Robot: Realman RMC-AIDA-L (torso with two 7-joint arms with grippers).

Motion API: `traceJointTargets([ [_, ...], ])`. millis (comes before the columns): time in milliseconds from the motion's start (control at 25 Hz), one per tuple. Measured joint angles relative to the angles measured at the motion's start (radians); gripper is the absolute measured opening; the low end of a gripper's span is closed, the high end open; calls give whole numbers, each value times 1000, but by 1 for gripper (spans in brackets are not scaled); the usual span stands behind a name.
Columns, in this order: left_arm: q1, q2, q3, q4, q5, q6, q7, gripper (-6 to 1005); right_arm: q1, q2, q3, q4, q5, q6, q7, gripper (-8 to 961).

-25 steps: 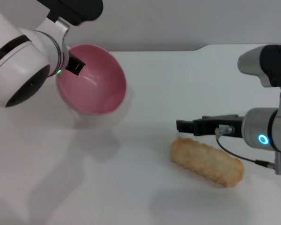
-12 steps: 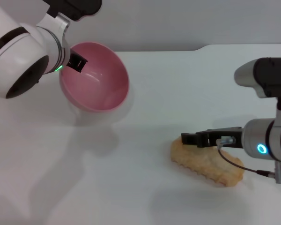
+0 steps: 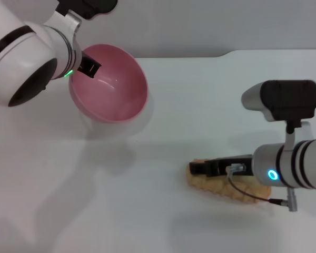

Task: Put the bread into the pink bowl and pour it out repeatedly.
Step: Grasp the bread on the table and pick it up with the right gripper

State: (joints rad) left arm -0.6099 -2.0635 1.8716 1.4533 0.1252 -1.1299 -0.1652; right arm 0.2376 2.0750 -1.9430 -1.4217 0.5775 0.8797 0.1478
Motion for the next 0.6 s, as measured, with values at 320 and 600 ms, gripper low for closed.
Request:
traceJointTargets([
  [320, -7, -1, -24, -1, -16, -2, 8, 47, 77, 0, -27, 118, 51, -36, -22, 712],
  [600, -4, 1, -90, -6, -98, 3, 44, 46, 51, -1, -42, 59, 64, -19, -70, 696],
])
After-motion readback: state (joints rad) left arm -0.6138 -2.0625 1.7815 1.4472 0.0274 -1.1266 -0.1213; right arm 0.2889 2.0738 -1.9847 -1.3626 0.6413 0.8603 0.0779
